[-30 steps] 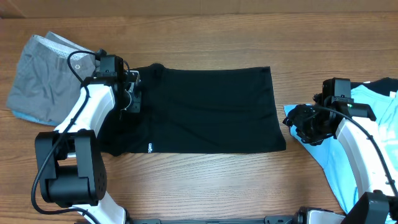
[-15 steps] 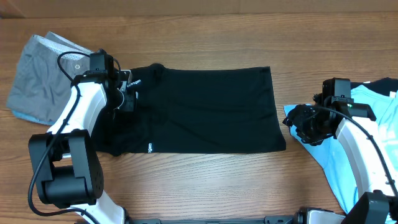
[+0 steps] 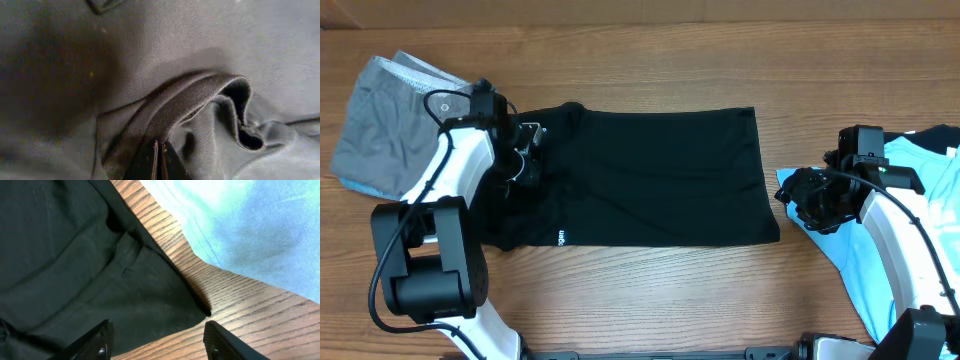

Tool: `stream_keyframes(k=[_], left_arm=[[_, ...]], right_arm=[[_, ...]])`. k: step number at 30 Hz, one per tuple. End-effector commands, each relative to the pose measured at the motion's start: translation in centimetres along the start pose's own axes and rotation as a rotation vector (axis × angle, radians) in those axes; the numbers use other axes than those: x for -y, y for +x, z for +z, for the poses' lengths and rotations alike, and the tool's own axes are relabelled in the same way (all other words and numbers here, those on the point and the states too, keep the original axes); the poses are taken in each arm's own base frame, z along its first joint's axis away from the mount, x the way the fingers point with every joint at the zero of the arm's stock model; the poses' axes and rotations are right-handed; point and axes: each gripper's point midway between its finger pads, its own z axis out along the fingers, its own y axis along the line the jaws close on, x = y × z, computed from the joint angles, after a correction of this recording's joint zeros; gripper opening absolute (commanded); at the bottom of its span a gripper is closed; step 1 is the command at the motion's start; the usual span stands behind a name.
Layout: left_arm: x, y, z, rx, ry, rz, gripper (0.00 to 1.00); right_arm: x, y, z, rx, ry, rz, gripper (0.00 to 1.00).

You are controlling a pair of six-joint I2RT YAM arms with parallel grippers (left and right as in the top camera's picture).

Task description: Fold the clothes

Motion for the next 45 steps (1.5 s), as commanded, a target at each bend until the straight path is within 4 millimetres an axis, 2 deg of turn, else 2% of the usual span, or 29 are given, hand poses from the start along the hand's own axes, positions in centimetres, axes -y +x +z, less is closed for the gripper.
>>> stream_keyframes(k=[1,4,7,16,17,18,19,20,23,26,29,31,33,36,40,43,45], left_arm=[[0.8,-2.8,-3.1,0.061,0.016,0.034,0.04],[1.9,-4.2,-5.3,0.088,0.043,0.048,0.04],[3.1,-5.2,-6.2,0.122,0.085,0.068,0.04],[5.6,-7.3,-6.2,0.199,0.102,0.154,0.04],[5.9,-7.3,-6.1,0.196,0.104,0.163,0.06],[6.1,-7.2,-6.1,0.194,0.103,0.168,0.13],[6.1,-7.2,-6.0,0.190,0.098,0.171,0.15],[6.0,-7.0,-5.9,0.179,0.080,0.171,0.16],[5.0,-5.6,-5.9,0.117,0.043,0.113,0.38],[3.8,-3.9,-6.9,0.053,0.044,0.042,0.41],[1.8,-2.2,-7.9,0.005,0.044,-0.070,0.42],[-0.5,-0.7,-8.4,-0.031,0.045,-0.170,0.40],[-1.9,0.2,-8.6,-0.049,0.052,-0.223,0.38],[-2.6,1.4,-8.6,-0.075,0.093,-0.279,0.38],[-2.7,3.4,-7.0,-0.140,0.102,-0.298,0.41],[-4.3,4.7,-4.6,-0.162,0.020,-0.363,0.48],[-5.2,4.9,-3.0,-0.141,-0.005,-0.389,0.50]], right_arm=[[-0.4,-0.8,-0.7,0.035,-0.010,-0.007,0.62],[-0.4,-0.8,-0.7,0.035,-0.011,-0.007,0.62],[-0.4,-0.8,-0.7,0.035,-0.010,-0.007,0.62],[-0.5,-1.0,-0.8,0.045,-0.015,-0.010,0.62],[-0.5,-1.0,-0.8,0.045,-0.015,-0.010,0.62],[-0.5,-1.0,-0.8,0.044,-0.015,-0.010,0.62],[-0.5,-1.0,-0.8,0.044,-0.016,-0.010,0.62],[-0.5,-1.0,-0.8,0.044,-0.016,-0.010,0.62],[-0.4,-0.9,-0.7,0.040,-0.013,-0.009,0.62],[-0.4,-0.9,-0.7,0.041,-0.014,-0.009,0.62],[-0.4,-0.9,-0.7,0.041,-0.013,-0.009,0.62],[-0.4,-0.9,-0.7,0.041,-0.013,-0.010,0.62],[-0.4,-0.9,-0.7,0.042,-0.012,-0.010,0.62],[-0.2,-1.0,-0.7,0.047,-0.002,-0.010,0.63],[0.0,-1.2,-0.8,0.057,0.014,-0.010,0.63],[0.1,-1.2,-0.8,0.060,0.019,-0.010,0.63],[0.1,-1.2,-0.8,0.060,0.019,-0.010,0.63]])
